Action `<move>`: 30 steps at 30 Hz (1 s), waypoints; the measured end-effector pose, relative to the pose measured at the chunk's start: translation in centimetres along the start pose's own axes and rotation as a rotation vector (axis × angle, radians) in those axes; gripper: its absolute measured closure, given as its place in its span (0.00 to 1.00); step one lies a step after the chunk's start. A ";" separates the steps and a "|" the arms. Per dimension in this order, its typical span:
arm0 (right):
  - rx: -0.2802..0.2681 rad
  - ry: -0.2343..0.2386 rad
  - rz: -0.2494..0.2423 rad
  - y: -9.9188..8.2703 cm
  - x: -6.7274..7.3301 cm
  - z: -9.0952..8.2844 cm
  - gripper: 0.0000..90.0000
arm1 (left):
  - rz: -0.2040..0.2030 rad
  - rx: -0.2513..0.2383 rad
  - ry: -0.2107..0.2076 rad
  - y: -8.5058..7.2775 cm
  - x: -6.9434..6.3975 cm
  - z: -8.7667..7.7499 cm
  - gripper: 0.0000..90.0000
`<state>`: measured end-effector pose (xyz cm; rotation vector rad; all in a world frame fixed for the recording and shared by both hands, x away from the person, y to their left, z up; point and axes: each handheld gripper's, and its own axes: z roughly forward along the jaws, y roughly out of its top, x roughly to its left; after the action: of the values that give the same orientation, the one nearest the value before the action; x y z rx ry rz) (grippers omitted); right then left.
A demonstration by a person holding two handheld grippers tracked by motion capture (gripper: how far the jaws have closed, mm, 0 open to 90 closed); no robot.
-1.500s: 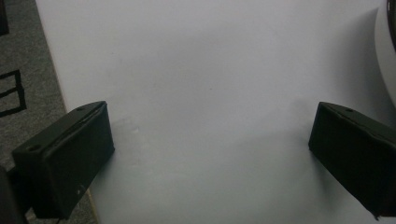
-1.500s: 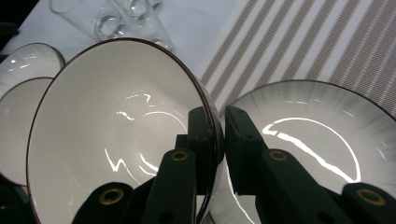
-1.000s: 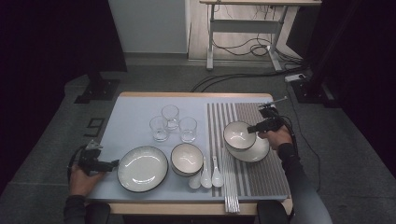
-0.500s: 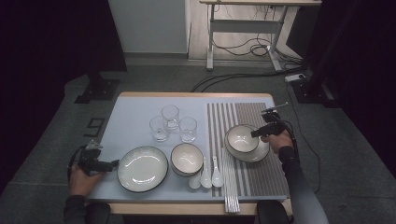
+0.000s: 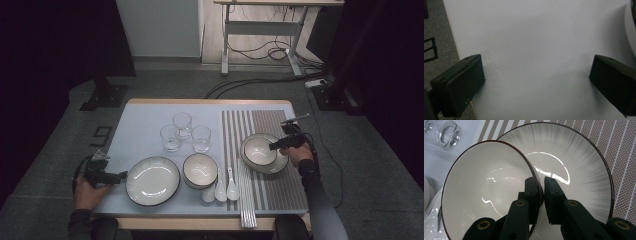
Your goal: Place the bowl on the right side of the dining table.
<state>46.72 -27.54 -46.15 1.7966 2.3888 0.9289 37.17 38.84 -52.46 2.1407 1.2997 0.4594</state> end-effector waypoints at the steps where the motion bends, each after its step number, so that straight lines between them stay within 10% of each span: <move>1: 0.001 -0.001 -0.003 0.0 0.0 0.0 0.90 | -0.001 0.000 -0.001 0.0 0.0 0.0 0.00; 10: 0.009 -0.036 -0.035 0.2 0.5 0.0 0.88 | 0.000 0.000 -0.001 0.0 0.0 0.0 0.00; 17: -0.003 -0.031 -0.036 0.2 0.6 -0.3 0.52 | 0.000 0.000 0.000 0.0 0.0 0.0 0.00; 30: -0.070 -0.065 -0.147 -0.6 2.9 -1.7 0.22 | 0.000 0.000 0.000 0.0 0.0 0.0 0.00</move>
<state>44.62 -25.83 -44.05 1.5784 2.3790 0.9109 37.14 38.82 -52.46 2.1406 1.2996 0.4599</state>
